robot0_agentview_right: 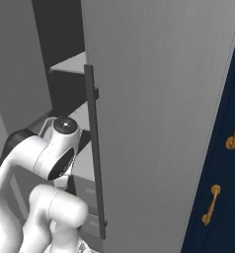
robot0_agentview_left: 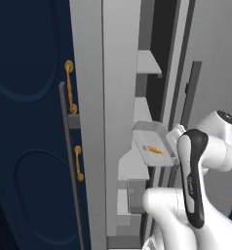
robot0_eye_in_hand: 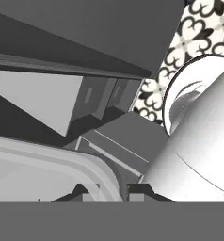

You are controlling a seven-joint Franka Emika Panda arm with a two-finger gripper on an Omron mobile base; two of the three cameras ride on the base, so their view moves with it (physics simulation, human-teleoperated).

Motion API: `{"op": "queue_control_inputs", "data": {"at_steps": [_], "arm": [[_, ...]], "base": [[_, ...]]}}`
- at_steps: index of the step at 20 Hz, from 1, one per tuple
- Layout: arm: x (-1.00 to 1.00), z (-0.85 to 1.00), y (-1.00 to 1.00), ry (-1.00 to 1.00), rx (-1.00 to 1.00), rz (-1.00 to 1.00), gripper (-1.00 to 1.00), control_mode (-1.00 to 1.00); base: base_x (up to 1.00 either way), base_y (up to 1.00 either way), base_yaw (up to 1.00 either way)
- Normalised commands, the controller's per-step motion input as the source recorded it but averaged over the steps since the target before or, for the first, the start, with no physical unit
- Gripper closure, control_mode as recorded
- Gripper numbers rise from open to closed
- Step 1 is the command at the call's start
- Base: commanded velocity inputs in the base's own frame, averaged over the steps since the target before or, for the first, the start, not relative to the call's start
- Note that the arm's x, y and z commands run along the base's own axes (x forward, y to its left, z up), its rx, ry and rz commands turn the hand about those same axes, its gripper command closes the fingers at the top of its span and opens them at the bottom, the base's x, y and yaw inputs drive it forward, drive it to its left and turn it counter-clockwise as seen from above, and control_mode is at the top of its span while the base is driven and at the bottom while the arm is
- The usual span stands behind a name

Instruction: Take the meat container that has the shrimp and place it on the second highest rack of the freezer. Then take the vegetable container that has the cucumber and corn and place it on the highest rack of the freezer.

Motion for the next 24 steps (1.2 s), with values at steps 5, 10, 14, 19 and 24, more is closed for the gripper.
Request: {"op": "queue_control_inputs", "data": {"at_steps": [5, 10, 14, 19, 24], "arm": [[0.65, -0.33, 0.44, -0.1, 0.0, -0.12, 1.0, -1.0], [0.81, -0.36, 0.22, -0.06, 0.0, -0.16, 1.0, -1.0], [0.82, -0.27, 0.0, -0.05, 0.0, -0.19, 1.0, -1.0], [0.61, -0.01, 0.12, -0.12, 0.0, -0.13, 1.0, -1.0], [0.45, 0.11, 0.0, -0.13, 0.0, -0.1, 1.0, -1.0]], "base": [[0.0, 0.0, 0.0], [0.0, 0.0, 0.0], [0.0, 0.0, 0.0], [0.0, 0.0, 0.0], [0.0, 0.0, 0.0]]}}
